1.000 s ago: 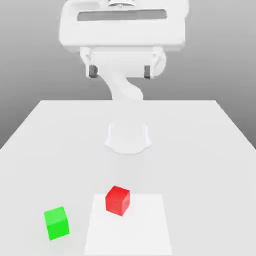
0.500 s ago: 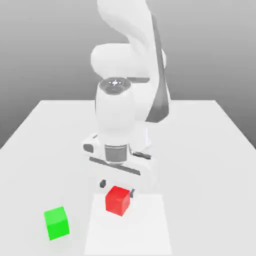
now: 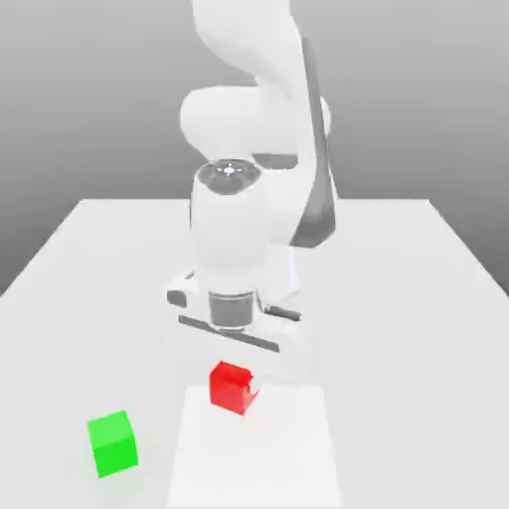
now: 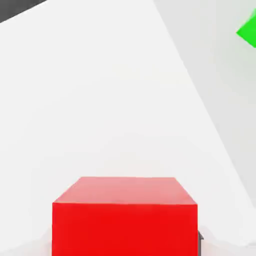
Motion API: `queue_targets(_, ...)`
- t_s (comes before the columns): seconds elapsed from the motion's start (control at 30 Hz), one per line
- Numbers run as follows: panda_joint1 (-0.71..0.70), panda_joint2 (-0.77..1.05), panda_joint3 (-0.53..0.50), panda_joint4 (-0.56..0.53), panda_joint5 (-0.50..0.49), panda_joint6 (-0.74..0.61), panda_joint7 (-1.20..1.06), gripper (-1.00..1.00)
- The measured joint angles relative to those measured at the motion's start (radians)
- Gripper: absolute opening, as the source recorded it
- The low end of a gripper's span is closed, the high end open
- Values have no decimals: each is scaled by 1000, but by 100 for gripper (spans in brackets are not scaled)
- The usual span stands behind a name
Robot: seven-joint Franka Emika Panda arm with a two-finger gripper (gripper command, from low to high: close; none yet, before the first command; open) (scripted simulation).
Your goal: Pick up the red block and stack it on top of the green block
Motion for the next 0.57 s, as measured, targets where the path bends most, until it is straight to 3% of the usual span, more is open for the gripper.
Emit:
queue_targets(0.3, -195, 79, -126, 281, 13, -203, 76, -100)
queue_targets(0.47, -208, 241, -118, 319, 36, -78, 69, -100)
queue_targets(0.5, -210, 261, -116, 320, 39, -60, 68, 100)
queue_targets(0.57, -210, 261, -116, 320, 39, -60, 68, 100)
